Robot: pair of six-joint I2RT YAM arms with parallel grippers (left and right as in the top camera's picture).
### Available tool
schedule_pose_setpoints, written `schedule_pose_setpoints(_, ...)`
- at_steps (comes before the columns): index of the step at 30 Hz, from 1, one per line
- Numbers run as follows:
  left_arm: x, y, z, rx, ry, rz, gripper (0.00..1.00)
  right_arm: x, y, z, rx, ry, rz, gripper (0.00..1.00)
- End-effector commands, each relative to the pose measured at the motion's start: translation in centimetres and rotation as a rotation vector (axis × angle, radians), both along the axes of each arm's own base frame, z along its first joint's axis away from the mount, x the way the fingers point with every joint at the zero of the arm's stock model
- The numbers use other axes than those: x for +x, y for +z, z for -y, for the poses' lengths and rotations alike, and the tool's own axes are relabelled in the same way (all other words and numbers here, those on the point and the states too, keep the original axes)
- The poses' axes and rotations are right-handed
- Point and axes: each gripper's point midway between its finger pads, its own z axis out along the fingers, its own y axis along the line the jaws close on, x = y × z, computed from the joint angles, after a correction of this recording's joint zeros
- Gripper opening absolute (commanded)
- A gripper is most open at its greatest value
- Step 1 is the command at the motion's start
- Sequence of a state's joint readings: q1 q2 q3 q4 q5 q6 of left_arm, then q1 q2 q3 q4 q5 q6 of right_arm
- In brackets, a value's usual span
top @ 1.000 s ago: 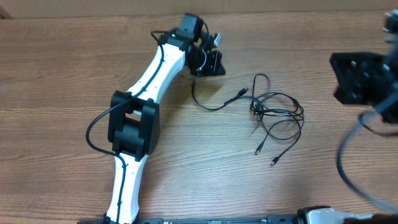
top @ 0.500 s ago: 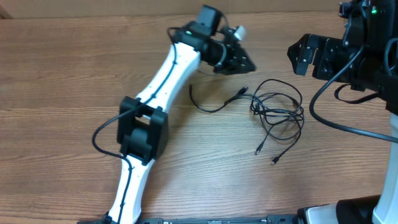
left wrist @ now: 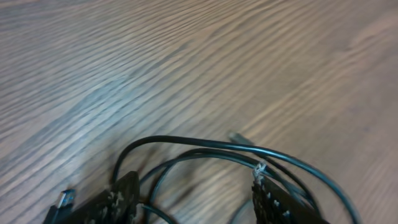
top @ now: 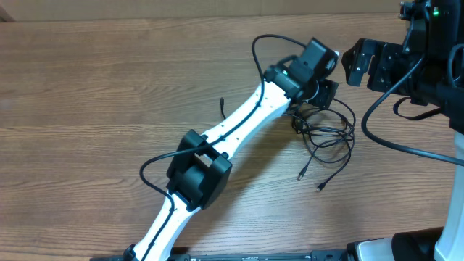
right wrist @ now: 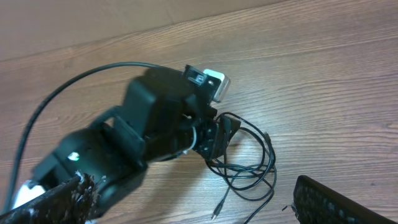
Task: Untangle cables
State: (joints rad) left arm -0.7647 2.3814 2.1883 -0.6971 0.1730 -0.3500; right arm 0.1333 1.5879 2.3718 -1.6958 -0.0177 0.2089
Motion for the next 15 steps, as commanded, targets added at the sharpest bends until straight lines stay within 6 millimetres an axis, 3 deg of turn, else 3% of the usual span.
schedule_pose_setpoints(1,2.1,-2.7,-1.4,-0.026,0.18,-0.098,0.55,-0.5,0.8,0.2,-0.007,-0.008,0.03,1.0)
schedule_pose_setpoints(5,2.0,-1.5,2.4,-0.352,0.144,-0.336,0.56,-0.5,0.8,0.2,-0.007,-0.008,0.03,1.0)
schedule_pose_setpoints(9,2.6,0.7,4.7,-0.628,0.122,-0.559,0.53,-0.5,0.8,0.2,-0.008,-0.008,0.03,1.0)
schedule_pose_setpoints(13,2.0,1.0,5.8,-0.744,0.125,-0.772,0.53,-0.5,0.8,0.2,-0.008,-0.008,0.03,1.0)
schedule_pose_setpoints(15,1.2,0.4,6.0,-0.747,0.123,-0.872,0.47,-0.5,0.8,0.2,-0.008,-0.008,0.03,1.0)
